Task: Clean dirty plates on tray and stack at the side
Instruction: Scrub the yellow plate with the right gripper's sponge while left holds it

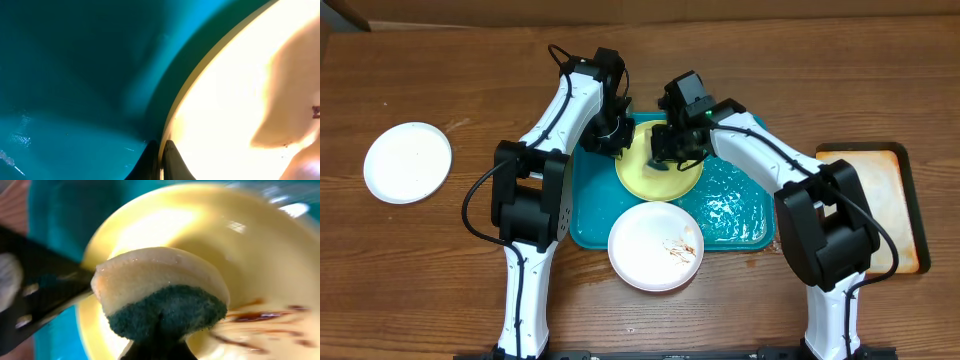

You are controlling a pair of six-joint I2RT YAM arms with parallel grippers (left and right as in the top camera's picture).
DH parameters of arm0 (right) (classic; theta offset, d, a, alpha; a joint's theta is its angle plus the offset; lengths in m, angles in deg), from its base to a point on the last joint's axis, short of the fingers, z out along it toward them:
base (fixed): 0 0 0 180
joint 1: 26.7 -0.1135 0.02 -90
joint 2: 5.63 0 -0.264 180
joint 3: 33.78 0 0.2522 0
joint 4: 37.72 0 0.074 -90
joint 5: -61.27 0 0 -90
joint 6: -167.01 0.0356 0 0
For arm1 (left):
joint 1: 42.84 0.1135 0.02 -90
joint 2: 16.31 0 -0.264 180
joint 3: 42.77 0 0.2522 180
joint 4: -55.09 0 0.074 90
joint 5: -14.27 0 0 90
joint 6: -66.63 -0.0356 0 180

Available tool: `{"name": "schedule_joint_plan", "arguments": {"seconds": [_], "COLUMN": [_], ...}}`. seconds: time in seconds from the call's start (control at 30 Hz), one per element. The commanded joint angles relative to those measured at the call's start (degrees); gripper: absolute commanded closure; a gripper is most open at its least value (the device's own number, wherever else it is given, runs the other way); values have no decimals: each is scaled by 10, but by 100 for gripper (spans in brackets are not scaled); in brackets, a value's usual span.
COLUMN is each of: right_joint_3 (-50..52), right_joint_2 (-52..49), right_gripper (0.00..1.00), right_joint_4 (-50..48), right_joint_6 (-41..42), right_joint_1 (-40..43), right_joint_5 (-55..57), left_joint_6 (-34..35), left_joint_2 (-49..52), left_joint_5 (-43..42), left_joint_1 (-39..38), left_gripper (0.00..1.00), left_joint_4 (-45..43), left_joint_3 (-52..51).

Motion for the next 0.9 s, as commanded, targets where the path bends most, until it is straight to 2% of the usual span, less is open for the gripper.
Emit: {"name": "schedule_joint_plan", "arguments": {"seconds": [0.0,0.23,0.33,0.53,0.7,0.87], "right_joint_3": [-2,1,1,1,1,1], "right_joint_2": [-8,-57,-60,-60,-60,-60], "right_gripper": [96,96,96,96,96,96], "right_joint_4": [-7,-42,-47,64,151,171], "right_joint_6": [6,36,57,121,122,122], "right_joint_1": [3,-10,-12,7,44,69], "right_joint_5": [43,-24,-19,157,290,318], "left_joint_6": [10,15,20,21,21,28], "left_joint_2": [12,12,12,12,12,12], "left_joint_5": [20,19,20,20,20,22], "left_joint_1": [-5,-6,-6,-5,-5,-4], "left_gripper": [96,96,96,96,96,96], "left_joint_4": [5,7,7,7,6,4], "left_joint_3": [7,7,7,7,7,7]}}
